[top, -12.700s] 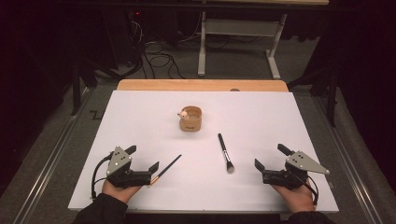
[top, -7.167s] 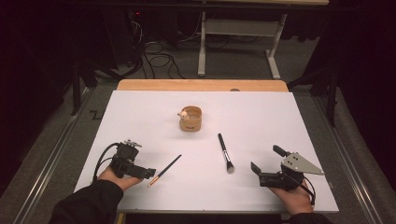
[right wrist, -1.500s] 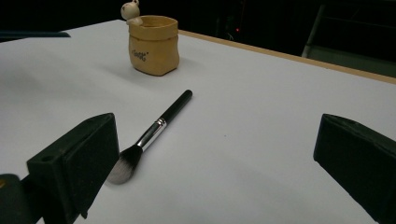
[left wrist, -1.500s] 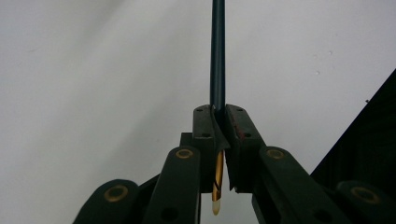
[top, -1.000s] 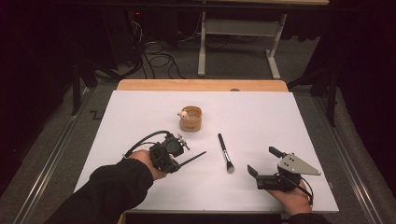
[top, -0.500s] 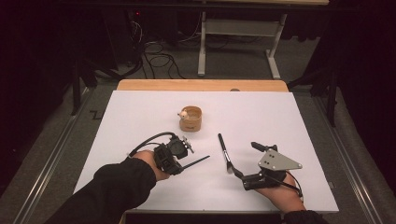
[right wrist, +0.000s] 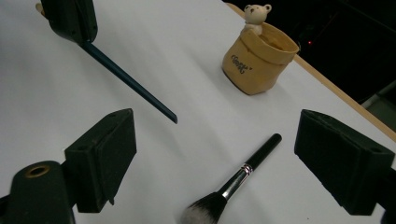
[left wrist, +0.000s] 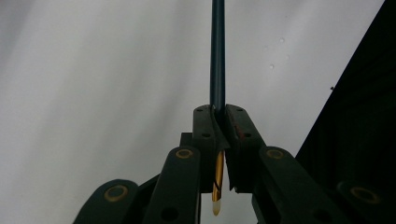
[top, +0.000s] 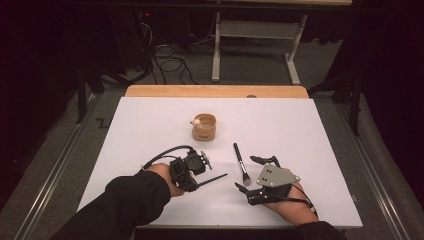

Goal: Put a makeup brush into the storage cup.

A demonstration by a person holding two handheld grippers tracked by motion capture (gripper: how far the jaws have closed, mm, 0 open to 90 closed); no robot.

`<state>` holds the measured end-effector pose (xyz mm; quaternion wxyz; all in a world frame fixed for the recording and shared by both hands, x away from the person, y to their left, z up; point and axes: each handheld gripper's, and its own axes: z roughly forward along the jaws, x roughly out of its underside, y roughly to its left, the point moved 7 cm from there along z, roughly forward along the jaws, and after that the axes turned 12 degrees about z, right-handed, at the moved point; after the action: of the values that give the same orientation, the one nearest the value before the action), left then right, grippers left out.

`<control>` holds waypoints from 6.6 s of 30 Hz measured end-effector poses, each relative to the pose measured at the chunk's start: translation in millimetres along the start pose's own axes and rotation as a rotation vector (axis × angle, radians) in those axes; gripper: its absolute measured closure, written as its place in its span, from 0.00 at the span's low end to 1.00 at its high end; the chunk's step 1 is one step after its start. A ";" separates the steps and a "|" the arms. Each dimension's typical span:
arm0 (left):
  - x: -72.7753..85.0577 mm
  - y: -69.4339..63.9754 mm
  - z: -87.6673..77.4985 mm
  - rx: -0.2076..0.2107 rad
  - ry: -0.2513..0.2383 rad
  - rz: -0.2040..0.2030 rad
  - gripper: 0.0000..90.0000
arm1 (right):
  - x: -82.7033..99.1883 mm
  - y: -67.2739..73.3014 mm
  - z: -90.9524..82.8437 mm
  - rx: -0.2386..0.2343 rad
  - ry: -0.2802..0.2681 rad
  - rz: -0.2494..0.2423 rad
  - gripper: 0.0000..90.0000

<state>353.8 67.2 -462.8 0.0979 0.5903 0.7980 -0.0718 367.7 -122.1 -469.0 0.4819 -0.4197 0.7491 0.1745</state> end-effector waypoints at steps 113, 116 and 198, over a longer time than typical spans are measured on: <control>-11.7 -23.0 3.2 0.062 -0.027 0.026 0.93 | 16.2 38.2 37.1 -0.126 0.291 -0.463 0.90; -11.3 -22.3 2.3 0.060 -0.024 0.030 0.93 | 16.8 38.6 37.4 -0.131 0.295 -0.473 0.90; 34.0 36.2 -1.4 -0.274 -0.586 -0.292 0.16 | 31.7 -2.5 16.3 0.015 0.187 -0.114 0.96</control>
<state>378.7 109.7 -469.6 0.3897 0.4057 0.8142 -0.1436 373.3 -127.3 -504.0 0.4222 -0.4724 0.7670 0.1012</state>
